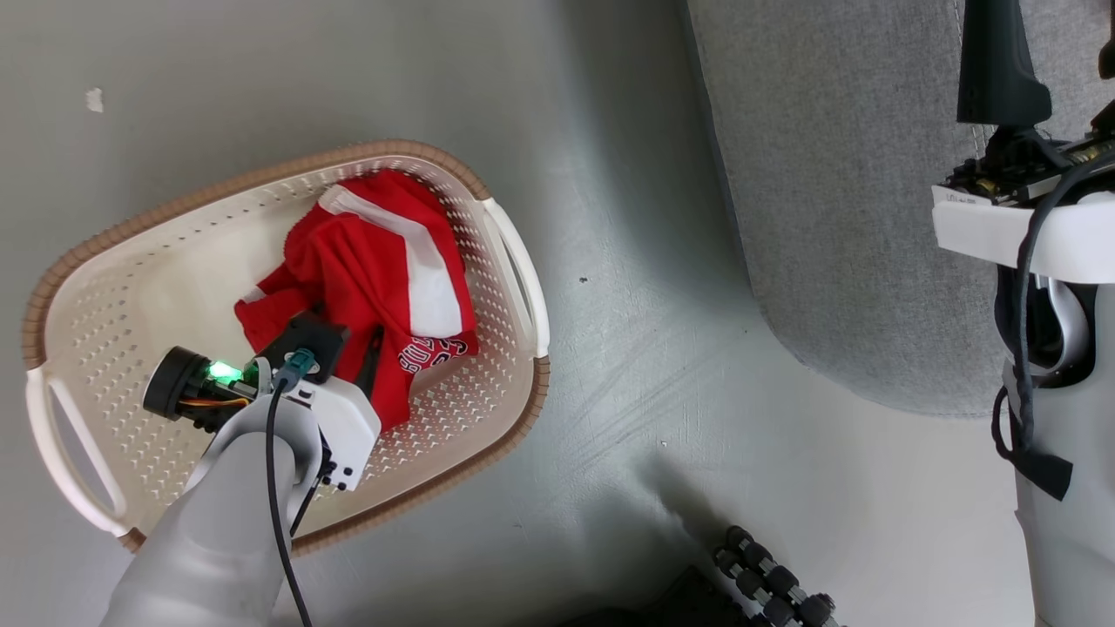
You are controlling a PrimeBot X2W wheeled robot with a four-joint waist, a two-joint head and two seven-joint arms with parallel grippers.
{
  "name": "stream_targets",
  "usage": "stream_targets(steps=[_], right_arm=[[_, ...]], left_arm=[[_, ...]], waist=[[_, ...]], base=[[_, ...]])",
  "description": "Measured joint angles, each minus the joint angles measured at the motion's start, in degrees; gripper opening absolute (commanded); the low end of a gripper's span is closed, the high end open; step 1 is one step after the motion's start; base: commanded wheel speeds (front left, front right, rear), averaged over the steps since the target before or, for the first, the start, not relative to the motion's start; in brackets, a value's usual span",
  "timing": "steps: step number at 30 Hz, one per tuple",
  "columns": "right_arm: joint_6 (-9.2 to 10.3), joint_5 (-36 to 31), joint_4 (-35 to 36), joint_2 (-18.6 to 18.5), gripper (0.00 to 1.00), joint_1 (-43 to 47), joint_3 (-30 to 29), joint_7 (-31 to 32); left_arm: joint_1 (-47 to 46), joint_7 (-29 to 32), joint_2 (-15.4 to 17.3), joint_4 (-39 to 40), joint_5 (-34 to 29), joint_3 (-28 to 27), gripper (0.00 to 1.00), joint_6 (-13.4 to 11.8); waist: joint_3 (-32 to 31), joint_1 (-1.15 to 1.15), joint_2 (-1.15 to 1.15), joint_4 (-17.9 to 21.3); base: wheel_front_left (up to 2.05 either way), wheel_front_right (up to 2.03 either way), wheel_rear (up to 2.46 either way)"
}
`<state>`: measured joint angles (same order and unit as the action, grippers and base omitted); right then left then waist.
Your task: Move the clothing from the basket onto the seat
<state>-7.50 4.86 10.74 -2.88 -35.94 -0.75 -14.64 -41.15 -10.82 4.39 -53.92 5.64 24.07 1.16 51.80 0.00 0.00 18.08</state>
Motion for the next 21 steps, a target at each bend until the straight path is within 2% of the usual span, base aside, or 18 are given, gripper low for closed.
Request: stream_targets(steps=[2, 3, 5, 21], right_arm=[[0.00, 0.2, -0.1, 0.0, 1.00, -0.4, 0.0, 0.0], [0.00, 0.3, -0.2, 0.0, 1.00, -0.7, 0.0, 0.0], [0.00, 0.7, -0.2, 0.0, 1.00, -1.2, 0.0, 0.0], [0.00, 1.3, -1.3, 0.1, 1.00, -3.3, -1.6, -0.1]], left_arm=[[-0.4, 0.4, -0.1, -0.6, 0.4, -0.2, 1.00, 0.0], [-0.6, 0.7, -0.2, -0.8, 1.1, -0.4, 0.78, 0.0], [-0.9, 0.7, -0.5, -1.0, 1.9, -0.5, 0.00, 0.3], [-4.2, -2.5, -0.7, 2.0, 1.7, 1.0, 0.00, 2.6]], waist=[[0.6, 0.00, 0.00, 0.4], [0.8, 0.00, 0.00, 0.5], [1.3, 0.00, 0.00, 0.9], [1.3, 0.00, 0.00, 1.2]], base=[[0.00, 0.00, 0.00], [0.00, 0.00, 0.00], [0.00, 0.00, 0.00], [0.00, 0.00, 0.00]])
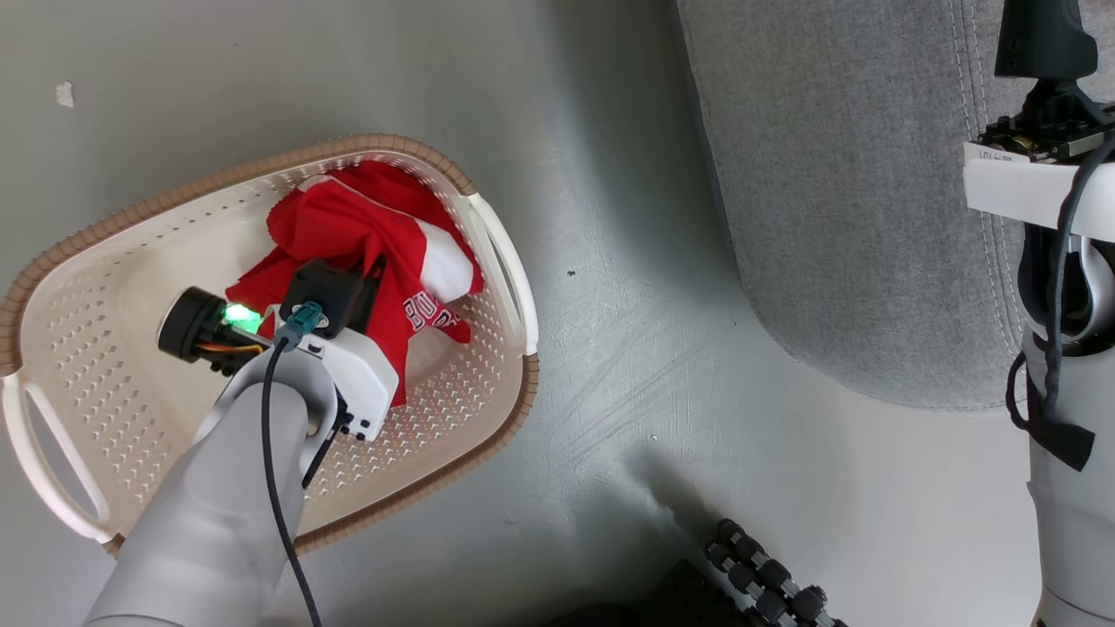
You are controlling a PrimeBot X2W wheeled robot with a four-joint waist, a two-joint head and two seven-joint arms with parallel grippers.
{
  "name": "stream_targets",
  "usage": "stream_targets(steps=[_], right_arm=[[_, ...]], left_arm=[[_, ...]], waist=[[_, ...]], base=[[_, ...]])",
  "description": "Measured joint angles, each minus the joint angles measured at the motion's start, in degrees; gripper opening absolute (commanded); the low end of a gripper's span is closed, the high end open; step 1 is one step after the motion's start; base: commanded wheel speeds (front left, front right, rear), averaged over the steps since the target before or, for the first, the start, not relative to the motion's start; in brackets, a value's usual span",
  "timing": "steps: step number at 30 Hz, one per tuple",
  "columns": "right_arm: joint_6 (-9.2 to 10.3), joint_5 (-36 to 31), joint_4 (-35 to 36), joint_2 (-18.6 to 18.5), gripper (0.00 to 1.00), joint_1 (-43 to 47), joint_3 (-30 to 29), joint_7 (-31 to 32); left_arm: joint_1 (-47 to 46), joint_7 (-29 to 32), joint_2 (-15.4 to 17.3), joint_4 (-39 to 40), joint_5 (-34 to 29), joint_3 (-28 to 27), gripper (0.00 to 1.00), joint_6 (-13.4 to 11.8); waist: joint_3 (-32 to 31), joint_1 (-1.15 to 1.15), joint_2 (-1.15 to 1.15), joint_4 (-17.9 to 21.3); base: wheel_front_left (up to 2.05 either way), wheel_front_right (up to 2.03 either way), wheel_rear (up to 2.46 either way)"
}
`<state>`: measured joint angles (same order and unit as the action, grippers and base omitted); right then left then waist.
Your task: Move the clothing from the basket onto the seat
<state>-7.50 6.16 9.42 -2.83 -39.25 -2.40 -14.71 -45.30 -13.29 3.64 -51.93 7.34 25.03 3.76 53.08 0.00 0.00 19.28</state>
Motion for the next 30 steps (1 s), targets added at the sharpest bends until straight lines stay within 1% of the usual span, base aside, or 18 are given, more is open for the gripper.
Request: stream_targets(steps=[12, 19, 26, 27, 30], right_arm=[[0.00, -0.1, -1.2, 0.0, 1.00, 0.0, -0.3, 0.0], [0.00, -0.7, -1.9, 0.0, 1.00, 0.1, -0.4, 0.0], [0.00, -1.0, -2.5, 0.0, 1.00, 0.4, -0.4, 0.0], [0.00, -1.2, -2.6, 0.0, 1.00, 0.5, -0.4, 0.0], [0.00, -1.5, -2.9, 0.0, 1.00, 1.1, -0.1, 0.0]], left_arm=[[0.2, -0.9, 1.0, 4.2, -0.6, 1.0, 0.00, 0.8], [3.2, -0.9, 2.5, 7.4, -0.8, 0.3, 0.00, 0.9], [4.3, -1.0, 3.4, 18.0, 0.1, -2.5, 0.00, -0.2], [4.5, -1.0, 3.6, 19.5, 0.2, -2.9, 0.00, -0.6], [5.2, -1.0, 4.3, 24.0, 0.2, -4.0, 0.00, -0.9]], waist=[[-2.5, 0.00, 0.00, -1.3], [-4.3, 0.00, 0.00, -2.4], [-6.2, 0.00, 0.00, -3.8], [-6.5, 0.00, 0.00, -4.0], [-7.4, 0.00, 0.00, -4.7]], base=[[0.00, 0.00, 0.00], [0.00, 0.00, 0.00], [0.00, 0.00, 0.00], [0.00, 0.00, 0.00], [0.00, 0.00, 0.00]])
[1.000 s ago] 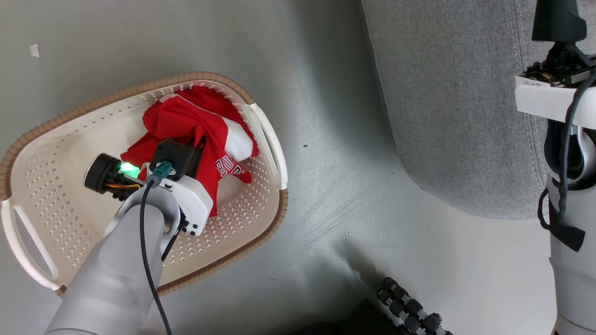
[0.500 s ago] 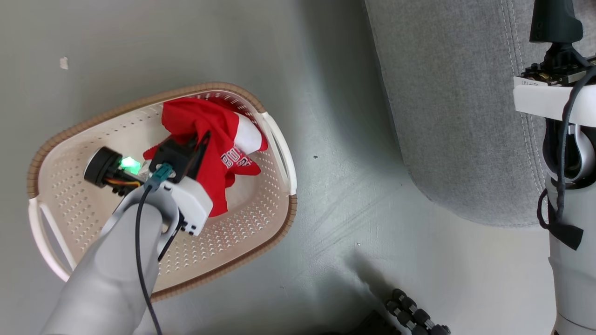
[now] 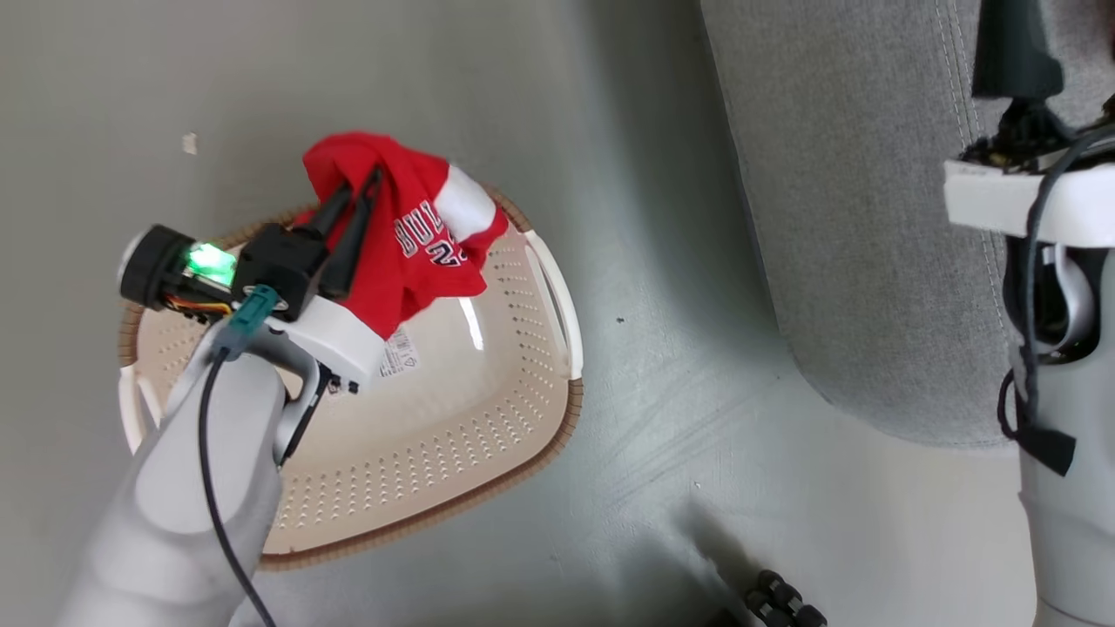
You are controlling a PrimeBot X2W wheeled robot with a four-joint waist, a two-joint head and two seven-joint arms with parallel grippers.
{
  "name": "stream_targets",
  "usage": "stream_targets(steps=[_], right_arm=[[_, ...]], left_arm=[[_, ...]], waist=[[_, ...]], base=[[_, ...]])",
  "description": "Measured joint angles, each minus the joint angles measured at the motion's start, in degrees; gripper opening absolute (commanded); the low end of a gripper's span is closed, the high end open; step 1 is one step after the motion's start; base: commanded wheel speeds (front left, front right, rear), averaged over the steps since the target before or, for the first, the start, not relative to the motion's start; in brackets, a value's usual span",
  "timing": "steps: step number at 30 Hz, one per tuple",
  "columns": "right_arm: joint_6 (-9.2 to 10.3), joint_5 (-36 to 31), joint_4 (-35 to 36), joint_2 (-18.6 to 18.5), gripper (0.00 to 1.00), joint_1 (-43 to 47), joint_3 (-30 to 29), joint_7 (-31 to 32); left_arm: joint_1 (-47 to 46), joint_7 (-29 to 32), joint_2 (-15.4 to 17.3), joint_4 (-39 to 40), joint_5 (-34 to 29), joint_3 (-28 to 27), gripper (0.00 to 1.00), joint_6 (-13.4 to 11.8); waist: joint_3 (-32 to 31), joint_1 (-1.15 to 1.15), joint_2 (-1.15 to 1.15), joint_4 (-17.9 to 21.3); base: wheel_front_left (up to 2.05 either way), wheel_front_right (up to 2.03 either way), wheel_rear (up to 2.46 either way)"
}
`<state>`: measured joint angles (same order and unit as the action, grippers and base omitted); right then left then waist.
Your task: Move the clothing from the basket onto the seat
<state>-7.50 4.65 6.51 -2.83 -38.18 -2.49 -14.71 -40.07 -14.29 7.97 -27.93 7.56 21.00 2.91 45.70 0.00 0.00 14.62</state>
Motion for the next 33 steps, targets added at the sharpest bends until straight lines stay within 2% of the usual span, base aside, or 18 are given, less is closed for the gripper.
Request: stream_targets(steps=[8, 16, 26, 33], right_arm=[[0.00, -0.2, -1.8, -0.5, 1.00, 1.8, 1.3, 0.0], [0.00, -0.2, -3.3, -1.3, 1.00, 3.3, 3.1, 0.0], [0.00, -0.6, -5.2, -2.2, 1.00, 6.6, 6.0, 0.0], [0.00, -0.6, -5.8, -2.6, 1.00, 8.3, 7.0, 0.0]], left_arm=[[2.9, 0.0, 1.7, 10.4, 0.1, -2.4, 0.00, -1.2], [5.2, 0.0, 3.1, 17.7, 0.3, -3.8, 0.00, -1.2], [7.8, -0.2, 4.7, 22.6, 1.0, -4.3, 0.00, 0.3], [9.8, -0.2, 5.3, 24.5, 1.5, -5.3, 0.00, 0.3]], waist=[[-2.9, 0.00, 0.00, -1.6], [-6.4, 0.00, 0.00, -2.9], [-11.8, 0.00, 0.00, -4.0], [-15.4, 0.00, 0.00, -4.5]], base=[[0.00, 0.00, 0.00], [0.00, 0.00, 0.00], [0.00, 0.00, 0.00], [0.00, 0.00, 0.00]])
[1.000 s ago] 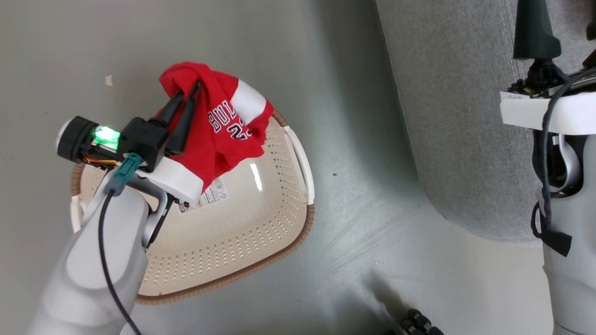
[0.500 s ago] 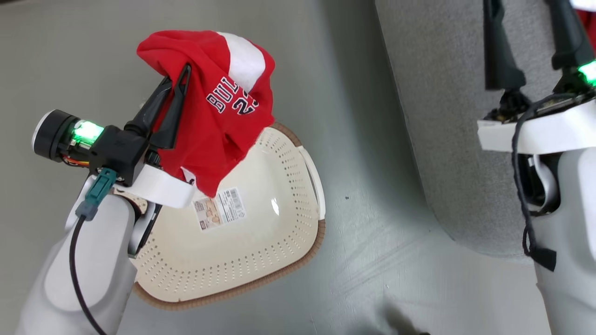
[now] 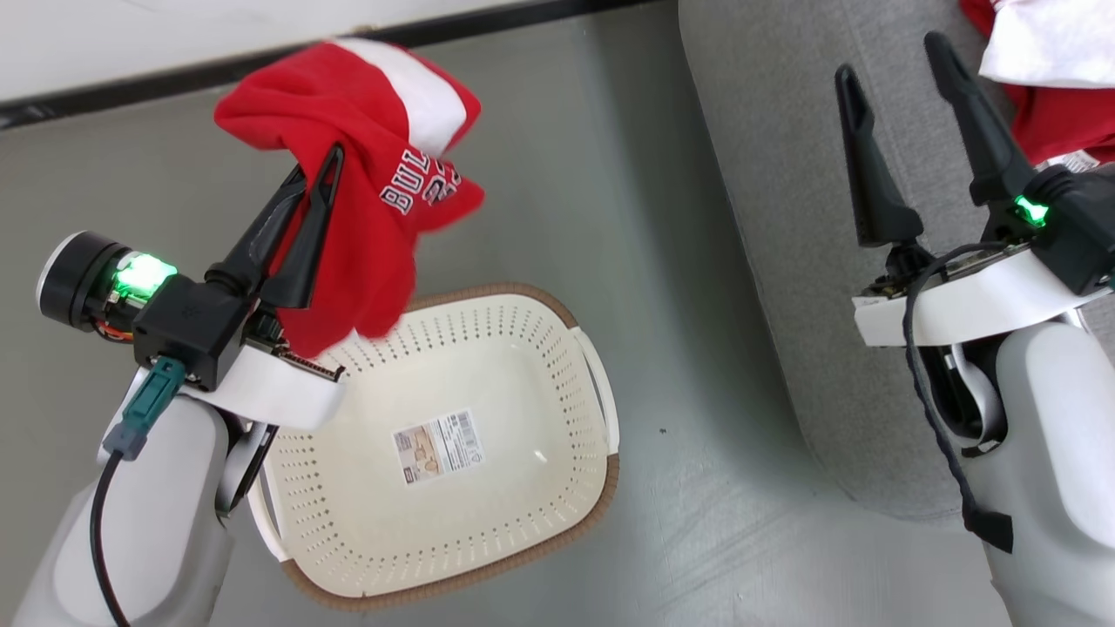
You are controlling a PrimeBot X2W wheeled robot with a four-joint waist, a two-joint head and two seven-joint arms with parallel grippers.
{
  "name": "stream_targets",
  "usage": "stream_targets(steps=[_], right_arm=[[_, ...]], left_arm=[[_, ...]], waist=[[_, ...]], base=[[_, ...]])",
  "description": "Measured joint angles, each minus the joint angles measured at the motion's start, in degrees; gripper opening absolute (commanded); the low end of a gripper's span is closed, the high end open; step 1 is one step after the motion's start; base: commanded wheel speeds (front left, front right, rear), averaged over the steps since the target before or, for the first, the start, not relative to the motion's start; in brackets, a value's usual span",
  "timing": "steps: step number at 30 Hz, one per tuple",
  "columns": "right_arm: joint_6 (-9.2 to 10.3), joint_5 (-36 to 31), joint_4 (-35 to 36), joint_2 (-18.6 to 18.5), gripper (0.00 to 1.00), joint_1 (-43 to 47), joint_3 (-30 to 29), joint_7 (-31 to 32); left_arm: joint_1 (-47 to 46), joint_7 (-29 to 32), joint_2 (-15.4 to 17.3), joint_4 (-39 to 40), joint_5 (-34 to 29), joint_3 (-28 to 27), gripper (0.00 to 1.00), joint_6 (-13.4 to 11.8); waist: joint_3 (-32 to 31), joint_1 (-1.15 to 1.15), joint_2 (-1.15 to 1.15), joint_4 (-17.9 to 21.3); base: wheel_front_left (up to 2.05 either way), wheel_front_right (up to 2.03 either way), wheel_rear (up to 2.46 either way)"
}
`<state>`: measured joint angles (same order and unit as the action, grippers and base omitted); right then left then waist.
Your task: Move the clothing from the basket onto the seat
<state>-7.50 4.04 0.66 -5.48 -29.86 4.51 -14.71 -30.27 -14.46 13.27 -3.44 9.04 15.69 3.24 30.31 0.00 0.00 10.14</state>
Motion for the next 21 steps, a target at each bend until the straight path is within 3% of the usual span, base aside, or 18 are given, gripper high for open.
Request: stream_targets(steps=[21], right_arm=[[0.00, 2.5, -5.5, -3.0, 1.00, 5.2, 12.0, 0.0]], left_arm=[[3.9, 0.0, 0.9, 2.0, 3.2, -1.2, 0.00, 1.5]], waist=[[-15.1, 0.00, 0.00, -2.1]], base=[[0.00, 0.00, 0.00]])
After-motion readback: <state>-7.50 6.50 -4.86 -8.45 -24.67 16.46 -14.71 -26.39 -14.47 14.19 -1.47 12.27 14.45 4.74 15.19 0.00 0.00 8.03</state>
